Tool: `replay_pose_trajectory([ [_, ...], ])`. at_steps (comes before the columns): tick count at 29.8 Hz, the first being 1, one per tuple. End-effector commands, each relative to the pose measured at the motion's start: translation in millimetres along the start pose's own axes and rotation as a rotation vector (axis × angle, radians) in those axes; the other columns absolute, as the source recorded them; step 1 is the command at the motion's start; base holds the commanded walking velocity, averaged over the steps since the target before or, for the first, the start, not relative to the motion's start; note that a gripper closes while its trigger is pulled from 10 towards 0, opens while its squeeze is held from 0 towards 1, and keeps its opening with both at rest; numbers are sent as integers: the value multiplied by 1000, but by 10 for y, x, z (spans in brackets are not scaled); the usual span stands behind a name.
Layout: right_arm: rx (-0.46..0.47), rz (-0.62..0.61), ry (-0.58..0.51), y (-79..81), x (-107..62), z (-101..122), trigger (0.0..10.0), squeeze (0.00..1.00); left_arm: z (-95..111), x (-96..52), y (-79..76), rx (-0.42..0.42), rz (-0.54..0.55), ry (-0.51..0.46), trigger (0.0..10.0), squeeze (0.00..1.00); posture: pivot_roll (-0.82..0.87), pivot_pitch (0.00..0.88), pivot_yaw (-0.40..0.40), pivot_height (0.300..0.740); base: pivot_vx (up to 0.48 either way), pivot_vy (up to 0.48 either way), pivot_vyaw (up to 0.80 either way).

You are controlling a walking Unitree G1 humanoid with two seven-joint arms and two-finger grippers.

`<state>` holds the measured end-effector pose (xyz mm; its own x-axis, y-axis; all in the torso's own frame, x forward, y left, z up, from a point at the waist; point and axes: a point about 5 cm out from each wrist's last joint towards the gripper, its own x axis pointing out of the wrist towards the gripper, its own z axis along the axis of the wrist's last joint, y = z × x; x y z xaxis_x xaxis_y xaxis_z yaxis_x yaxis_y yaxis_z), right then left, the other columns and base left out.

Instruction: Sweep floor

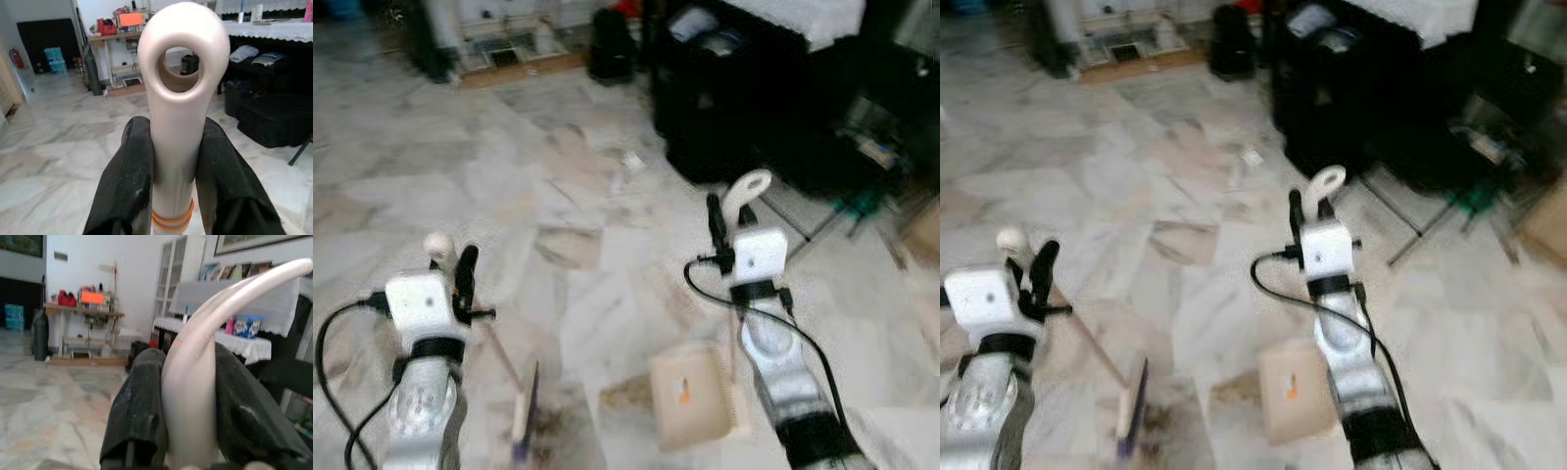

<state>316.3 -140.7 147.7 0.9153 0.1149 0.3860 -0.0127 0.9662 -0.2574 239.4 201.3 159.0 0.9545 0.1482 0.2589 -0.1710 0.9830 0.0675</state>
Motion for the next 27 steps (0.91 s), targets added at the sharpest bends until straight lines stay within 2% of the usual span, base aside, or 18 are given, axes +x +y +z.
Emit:
replay_pose_trajectory([
  [1, -4, 30, -72, 65, 59, 136, 10000, 0, 52, -3, 52, 8, 13, -28, 10000, 0, 14, 56, 35, 740, 0, 0, 0],
  [6, -11, 41, -63, 94, 49, 124, 10000, 0, 52, 0, 50, 8, 10, -29, 10000, 0, 10, 54, 36, 740, 0, 0, 0],
  [7, -44, 58, -31, 122, 43, 72, 10000, 0, 54, 2, 51, 7, 9, -29, 10000, 0, 10, 58, 35, 740, 0, 0, 0],
  [9, -29, 60, -35, 130, 34, 71, 10000, 0, 60, 11, 48, 7, 7, -33, 10000, 0, 17, 65, 36, 740, 268, 0, 0],
  [14, -67, 108, -19, 172, 40, 61, 10000, 0, 62, 11, 61, 19, 10, -33, 10000, 0, 13, 78, 36, 740, 287, 0, 236],
  [18, -50, 101, -11, 175, 42, 53, 10000, 0, 55, 6, 69, 25, 14, -26, 10000, 0, 13, 87, 35, 740, 294, 0, 614],
  [27, -28, 99, -8, 174, 57, 61, 10000, 0, 62, 21, 73, 28, 17, -26, 10000, 0, 16, 95, 36, 740, 311, 0, 0],
])
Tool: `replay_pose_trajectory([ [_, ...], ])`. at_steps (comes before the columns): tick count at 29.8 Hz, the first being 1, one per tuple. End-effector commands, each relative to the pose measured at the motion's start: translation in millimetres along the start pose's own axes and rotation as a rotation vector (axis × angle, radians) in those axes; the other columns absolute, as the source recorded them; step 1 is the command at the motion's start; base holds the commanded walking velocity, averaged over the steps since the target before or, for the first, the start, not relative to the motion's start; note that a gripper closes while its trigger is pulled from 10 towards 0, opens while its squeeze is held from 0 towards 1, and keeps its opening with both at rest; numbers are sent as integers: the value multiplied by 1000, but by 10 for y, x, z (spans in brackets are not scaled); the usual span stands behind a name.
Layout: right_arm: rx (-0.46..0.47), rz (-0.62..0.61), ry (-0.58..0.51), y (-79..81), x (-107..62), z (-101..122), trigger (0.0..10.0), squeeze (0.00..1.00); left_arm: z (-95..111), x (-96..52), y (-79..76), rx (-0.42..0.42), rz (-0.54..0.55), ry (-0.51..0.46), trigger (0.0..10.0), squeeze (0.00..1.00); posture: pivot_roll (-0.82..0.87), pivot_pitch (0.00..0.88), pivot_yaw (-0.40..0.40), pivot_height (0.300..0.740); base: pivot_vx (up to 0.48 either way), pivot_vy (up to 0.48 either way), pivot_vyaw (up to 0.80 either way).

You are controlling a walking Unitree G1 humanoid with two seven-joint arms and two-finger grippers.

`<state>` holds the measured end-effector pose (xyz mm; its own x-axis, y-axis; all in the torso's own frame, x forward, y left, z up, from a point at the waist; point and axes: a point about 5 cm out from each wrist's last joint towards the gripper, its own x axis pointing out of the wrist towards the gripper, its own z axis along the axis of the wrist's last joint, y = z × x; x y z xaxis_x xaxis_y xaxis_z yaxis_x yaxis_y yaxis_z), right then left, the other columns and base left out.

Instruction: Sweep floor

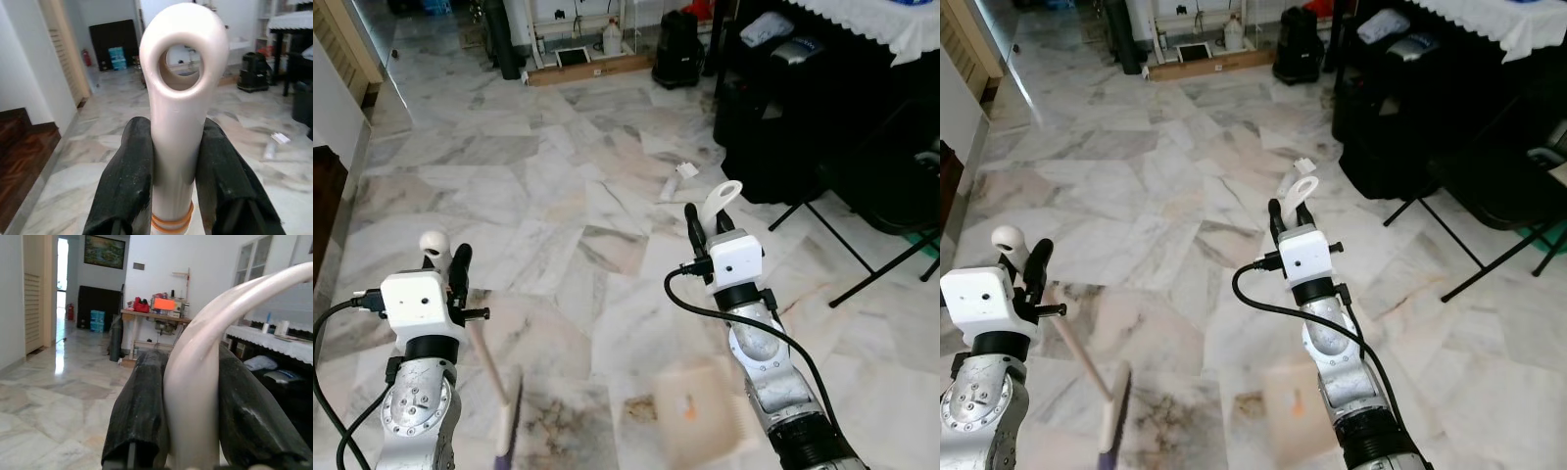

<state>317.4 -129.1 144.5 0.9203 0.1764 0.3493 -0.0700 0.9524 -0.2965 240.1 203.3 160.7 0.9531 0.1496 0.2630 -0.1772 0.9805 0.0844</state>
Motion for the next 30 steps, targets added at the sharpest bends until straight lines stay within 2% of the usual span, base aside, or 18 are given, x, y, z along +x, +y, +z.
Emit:
replay_pose_trajectory([
  [1, -19, 34, -20, 56, 49, 61, 10000, 0, 49, 8, 54, 10, 16, -22, 10000, 0, 16, 95, 36, 740, 311, 0, 0],
  [24, -27, 70, -24, 87, 45, 67, 10000, 0, 50, 13, 54, 9, 22, -19, 10000, 0, 16, 101, 36, 740, 324, 0, 0],
  [30, 4, 83, -36, 120, 47, 90, 10000, 0, 45, 18, 55, 8, 22, -17, 10000, 0, 17, 97, 35, 740, 349, 0, 144],
])
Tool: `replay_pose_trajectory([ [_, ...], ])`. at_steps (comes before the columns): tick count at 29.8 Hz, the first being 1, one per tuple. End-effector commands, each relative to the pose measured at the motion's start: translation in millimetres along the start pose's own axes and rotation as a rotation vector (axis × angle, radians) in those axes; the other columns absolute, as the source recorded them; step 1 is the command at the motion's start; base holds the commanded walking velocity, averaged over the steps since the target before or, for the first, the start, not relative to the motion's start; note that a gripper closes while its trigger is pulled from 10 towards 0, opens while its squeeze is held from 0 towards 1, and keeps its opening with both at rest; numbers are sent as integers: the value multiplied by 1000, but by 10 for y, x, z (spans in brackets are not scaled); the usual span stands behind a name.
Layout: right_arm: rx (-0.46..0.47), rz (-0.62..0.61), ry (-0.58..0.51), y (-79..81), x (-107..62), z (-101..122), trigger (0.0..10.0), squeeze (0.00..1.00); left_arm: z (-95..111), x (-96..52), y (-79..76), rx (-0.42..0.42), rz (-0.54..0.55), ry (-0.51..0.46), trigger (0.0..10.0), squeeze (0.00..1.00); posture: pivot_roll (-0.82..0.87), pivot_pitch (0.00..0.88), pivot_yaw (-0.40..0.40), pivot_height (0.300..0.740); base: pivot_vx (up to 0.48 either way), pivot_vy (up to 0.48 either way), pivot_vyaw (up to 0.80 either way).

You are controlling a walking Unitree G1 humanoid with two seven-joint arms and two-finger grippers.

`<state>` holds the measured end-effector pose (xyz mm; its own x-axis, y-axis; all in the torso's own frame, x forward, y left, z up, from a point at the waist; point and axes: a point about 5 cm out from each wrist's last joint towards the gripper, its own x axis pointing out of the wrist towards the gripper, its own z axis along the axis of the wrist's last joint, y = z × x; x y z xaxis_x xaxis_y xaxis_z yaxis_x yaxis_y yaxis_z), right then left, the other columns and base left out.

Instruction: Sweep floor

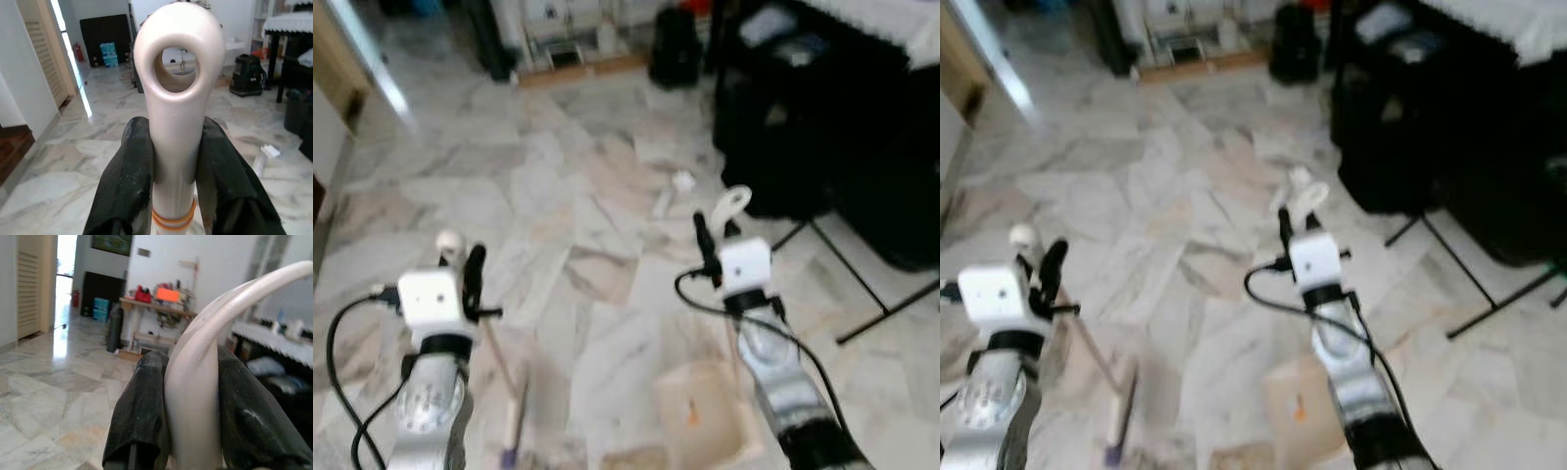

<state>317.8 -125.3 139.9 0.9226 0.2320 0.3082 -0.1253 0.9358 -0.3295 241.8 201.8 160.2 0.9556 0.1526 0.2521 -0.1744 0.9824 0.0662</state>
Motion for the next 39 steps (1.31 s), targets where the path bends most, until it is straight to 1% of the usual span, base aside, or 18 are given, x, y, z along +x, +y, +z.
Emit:
replay_pose_trajectory([
  [1, 5, 20, -61, 64, 54, 125, 10000, 0, 52, 6, 73, 26, 21, -29, 10000, 0, 16, 97, 34, 740, 364, 0, 0],
  [3, -18, 34, -71, 69, 51, 133, 10000, 0, 50, 5, 74, 27, 22, -28, 10000, 0, 16, 97, 34, 740, 368, 0, 309],
  [7, -9, 44, -77, 82, 45, 137, 10000, 0, 44, 4, 74, 27, 25, -26, 10000, 0, 16, 97, 34, 740, 372, 0, 658],
  [9, 16, 48, -85, 88, 43, 149, 10000, 0, 37, 0, 75, 25, 27, -24, 10000, 0, 15, 96, 33, 740, 379, 0, 0],
  [19, 40, 38, -88, 83, 40, 150, 10000, 0, 0, -17, 87, 25, 31, -14, 10000, 0, 18, 93, 31, 740, 383, 0, 0],
  [21, 57, 26, -79, 76, 40, 139, 10000, 0, -3, -17, 88, 25, 30, -13, 10000, 0, 18, 88, 33, 740, 394, 0, 0],
  [22, 80, -1, -68, 47, 45, 126, 10000, 0, -5, -17, 90, 25, 30, -13, 10000, 0, 17, 88, 33, 740, 394, 0, 0],
  [26, 113, -41, -56, -13, 53, 113, 10000, 0, -12, -17, 96, 24, 28, -11, 10000, 0, 15, 84, 37, 740, 394, 0, 0],
  [33, 113, -40, -61, -4, 46, 115, 10000, 0, -3, 17, 112, 35, 19, -18, 10000, 0, 11, 65, 45, 740, 393, 0, 0],
  [39, 119, -39, -68, 23, 45, 124, 10000, 0, -4, 19, 127, 45, 14, -20, 10000, 0, 11, 48, 51, 740, 393, 0, 0],
])
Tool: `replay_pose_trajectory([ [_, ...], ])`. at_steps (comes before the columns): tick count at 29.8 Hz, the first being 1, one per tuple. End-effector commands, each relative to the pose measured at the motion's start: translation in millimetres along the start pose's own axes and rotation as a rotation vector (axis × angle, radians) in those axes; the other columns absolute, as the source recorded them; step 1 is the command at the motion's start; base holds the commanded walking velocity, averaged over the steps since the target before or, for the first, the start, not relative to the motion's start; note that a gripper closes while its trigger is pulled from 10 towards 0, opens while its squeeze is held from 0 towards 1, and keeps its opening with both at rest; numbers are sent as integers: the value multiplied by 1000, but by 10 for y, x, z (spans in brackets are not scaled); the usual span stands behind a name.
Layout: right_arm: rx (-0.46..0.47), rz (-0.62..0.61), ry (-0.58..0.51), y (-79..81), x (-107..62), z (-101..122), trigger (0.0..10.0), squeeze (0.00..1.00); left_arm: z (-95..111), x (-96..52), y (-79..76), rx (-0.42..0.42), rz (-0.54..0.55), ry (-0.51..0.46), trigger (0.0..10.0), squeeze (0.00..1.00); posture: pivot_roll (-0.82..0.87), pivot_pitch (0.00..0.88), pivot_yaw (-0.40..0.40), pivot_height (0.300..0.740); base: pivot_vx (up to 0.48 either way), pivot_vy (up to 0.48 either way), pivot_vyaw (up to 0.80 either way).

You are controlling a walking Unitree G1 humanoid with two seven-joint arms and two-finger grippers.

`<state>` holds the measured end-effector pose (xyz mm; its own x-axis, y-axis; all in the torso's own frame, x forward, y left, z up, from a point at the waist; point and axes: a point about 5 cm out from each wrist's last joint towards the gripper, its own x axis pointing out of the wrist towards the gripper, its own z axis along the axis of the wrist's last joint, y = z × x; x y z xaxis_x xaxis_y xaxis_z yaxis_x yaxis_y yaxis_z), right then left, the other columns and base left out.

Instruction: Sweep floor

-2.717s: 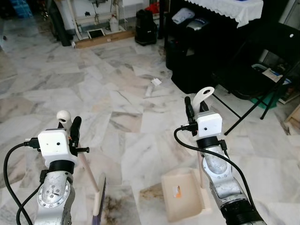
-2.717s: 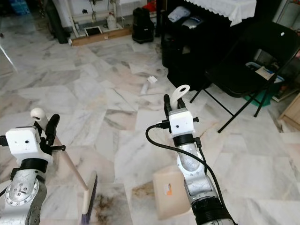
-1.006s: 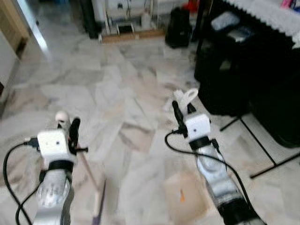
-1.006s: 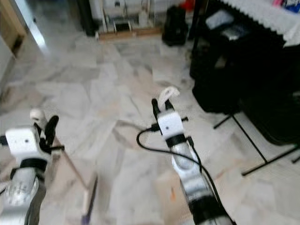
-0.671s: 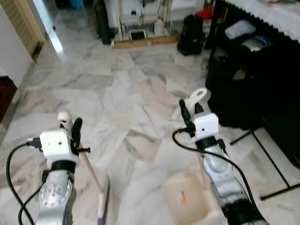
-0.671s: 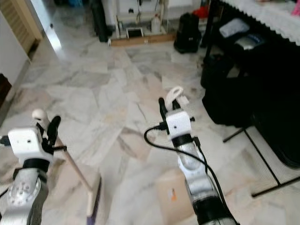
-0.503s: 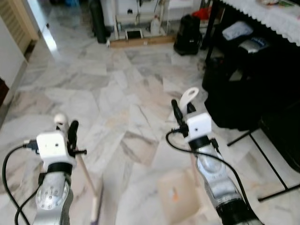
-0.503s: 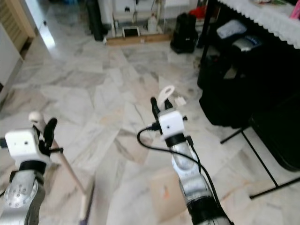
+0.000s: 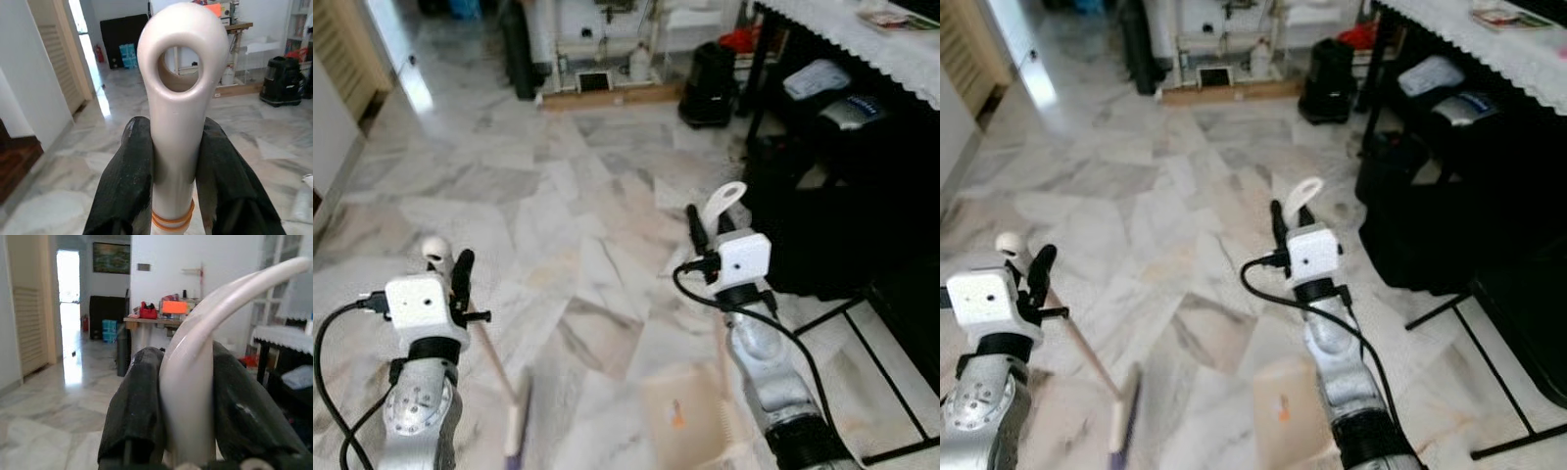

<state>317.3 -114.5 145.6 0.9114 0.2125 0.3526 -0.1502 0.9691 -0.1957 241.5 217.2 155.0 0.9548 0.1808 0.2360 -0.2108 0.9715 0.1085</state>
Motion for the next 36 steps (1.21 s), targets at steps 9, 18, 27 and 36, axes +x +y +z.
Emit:
replay_pose_trajectory([
  [9, -13, 0, -42, -17, -2, 66, 10000, 0, 73, 14, 18, 4, -12, -45, 10000, 0, 14, 30, 55, 740, 395, 0, 0],
  [18, -8, -1, -42, -10, -5, 62, 10000, 0, 78, 17, 8, 1, -20, -48, 10000, 0, 12, 26, 57, 740, 394, 0, 0],
  [27, -8, 2, -40, 0, -1, 65, 10000, 0, 71, 15, -4, 0, -21, -45, 10000, 0, 11, 40, 54, 740, 395, 0, 0],
  [36, -49, 61, -58, 70, 1, 95, 10000, 0, 73, 11, -2, 1, -16, -45, 10000, 0, 16, 48, 53, 740, 394, 0, 212],
])
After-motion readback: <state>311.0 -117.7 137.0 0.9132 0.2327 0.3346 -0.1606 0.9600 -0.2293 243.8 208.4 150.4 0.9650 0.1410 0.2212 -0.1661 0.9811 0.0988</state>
